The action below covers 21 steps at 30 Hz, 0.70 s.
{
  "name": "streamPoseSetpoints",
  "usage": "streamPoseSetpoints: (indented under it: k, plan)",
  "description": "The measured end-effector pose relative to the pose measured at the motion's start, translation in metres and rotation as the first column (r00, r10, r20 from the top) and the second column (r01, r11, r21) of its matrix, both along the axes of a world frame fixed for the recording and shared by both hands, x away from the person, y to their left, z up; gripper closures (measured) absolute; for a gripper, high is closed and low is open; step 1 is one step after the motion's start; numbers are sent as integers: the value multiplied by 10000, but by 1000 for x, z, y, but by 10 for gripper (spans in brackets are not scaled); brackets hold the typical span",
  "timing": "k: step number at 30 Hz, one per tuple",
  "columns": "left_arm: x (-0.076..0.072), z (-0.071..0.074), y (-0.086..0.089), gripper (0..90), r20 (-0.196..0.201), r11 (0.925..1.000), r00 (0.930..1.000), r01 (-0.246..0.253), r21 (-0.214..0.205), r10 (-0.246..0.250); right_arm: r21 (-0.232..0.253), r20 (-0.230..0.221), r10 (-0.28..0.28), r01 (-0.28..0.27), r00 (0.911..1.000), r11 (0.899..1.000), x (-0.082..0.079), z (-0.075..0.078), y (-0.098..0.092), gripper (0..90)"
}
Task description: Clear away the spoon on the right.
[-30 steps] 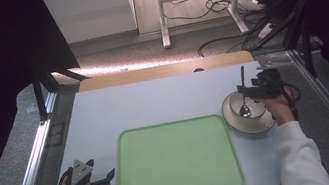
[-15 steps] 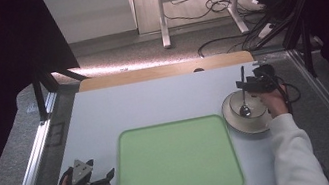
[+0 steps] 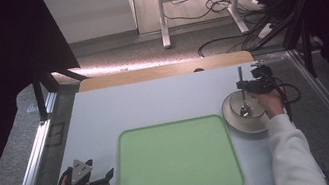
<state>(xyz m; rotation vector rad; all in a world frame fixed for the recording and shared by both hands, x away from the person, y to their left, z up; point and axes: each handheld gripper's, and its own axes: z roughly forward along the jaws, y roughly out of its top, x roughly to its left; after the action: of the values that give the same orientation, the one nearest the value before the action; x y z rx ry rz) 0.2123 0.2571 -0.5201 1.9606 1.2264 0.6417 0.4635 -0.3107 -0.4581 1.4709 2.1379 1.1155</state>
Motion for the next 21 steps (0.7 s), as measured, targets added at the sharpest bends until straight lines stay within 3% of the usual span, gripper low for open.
streamPoseSetpoints:
  k: [10, 14, 15, 21]
  plan:
    - [2, 0, -2, 188, -8, 10000, 10000, 41, 23, -41, 762, -40, -226, 228, 9997, 9968, -2, 2, -7, 886]
    - [2, 0, -1, 188, -18, 10000, 10000, 39, 64, -39, 1086, 170, -342, 322, 9993, 9936, -4, 7, -12, 888]
    - [1, 0, 0, 188, 4, 10000, 10000, 0, 28, 0, 1416, 295, -412, 366, 9987, 9893, -6, 11, -14, 889]
    - [2, 0, -1, 188, 20, 10000, 10000, 15, 11, -15, 1669, 668, -397, 280, 9970, 9856, -11, 20, -15, 890]
